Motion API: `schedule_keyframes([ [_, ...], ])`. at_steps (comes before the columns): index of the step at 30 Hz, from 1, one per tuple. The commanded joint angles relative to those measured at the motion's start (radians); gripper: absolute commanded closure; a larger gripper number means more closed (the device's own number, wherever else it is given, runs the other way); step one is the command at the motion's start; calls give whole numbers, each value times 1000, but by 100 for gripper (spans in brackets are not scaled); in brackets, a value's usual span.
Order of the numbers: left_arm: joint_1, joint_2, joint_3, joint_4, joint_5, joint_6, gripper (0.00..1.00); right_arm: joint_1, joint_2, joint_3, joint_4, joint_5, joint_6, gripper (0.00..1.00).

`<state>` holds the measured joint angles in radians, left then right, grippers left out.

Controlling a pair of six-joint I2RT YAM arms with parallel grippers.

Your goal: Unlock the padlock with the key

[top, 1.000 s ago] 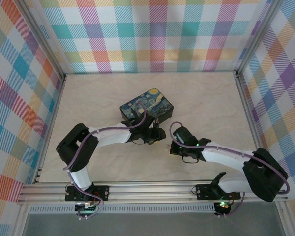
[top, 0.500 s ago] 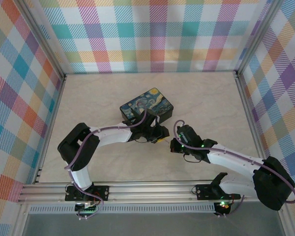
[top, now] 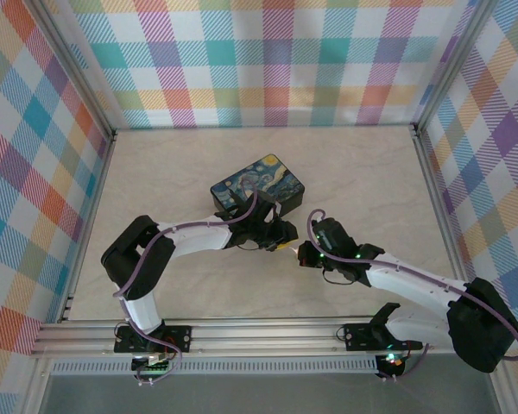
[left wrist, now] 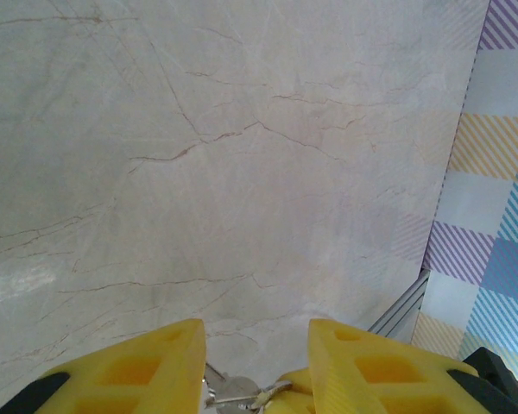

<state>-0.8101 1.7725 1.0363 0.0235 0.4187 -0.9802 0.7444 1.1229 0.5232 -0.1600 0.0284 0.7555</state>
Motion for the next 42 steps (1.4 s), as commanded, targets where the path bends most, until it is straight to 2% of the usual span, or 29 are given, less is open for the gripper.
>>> schedule_keyframes([
  [1,1,-27,-16,22,13,-6,64,-9,11,22,47,-33,24,100],
  [8,15,-65,-47,32,11,-12,66,-39,29,27,62,-71,56,100],
  [14,29,-91,-68,45,21,-4,67,-74,14,-20,165,-133,102,99],
  [24,38,-101,-87,98,45,-27,68,-89,20,-8,168,-166,97,99],
  [42,43,-123,-104,105,40,-28,79,-115,37,-18,195,-206,133,99],
])
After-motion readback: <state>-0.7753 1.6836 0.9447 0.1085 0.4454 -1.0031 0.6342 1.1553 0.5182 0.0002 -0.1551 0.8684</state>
